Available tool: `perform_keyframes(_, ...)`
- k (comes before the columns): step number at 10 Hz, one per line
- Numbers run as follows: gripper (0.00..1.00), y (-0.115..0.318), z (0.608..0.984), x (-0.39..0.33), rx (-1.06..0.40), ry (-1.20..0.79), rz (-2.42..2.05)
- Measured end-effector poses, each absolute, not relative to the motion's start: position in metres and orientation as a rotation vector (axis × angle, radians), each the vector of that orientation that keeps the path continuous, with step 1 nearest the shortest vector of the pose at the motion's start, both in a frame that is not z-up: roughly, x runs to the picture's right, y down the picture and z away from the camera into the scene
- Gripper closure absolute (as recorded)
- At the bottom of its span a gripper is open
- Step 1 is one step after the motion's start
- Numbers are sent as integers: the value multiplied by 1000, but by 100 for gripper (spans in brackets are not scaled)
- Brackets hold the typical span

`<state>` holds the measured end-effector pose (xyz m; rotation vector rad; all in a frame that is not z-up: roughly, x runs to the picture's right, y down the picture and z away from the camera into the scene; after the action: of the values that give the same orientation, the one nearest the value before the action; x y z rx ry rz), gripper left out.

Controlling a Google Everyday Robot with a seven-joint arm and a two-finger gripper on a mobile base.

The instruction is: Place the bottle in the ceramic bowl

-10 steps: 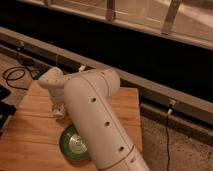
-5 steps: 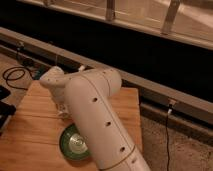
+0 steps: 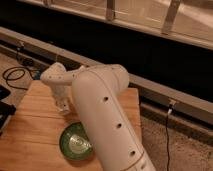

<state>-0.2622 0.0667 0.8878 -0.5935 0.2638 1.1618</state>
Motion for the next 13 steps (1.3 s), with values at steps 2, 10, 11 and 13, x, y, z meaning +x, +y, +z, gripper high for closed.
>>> perform_keyframes(2, 100, 33, 850, -242, -579, 206, 1151)
perform_keyframes(10, 100, 70, 760, -141, -744, 84, 1190)
perform_keyframes(11, 100, 85, 748, -139, -769, 84, 1184)
perform_keyframes(13, 100, 107, 730, -140, -809, 84, 1162)
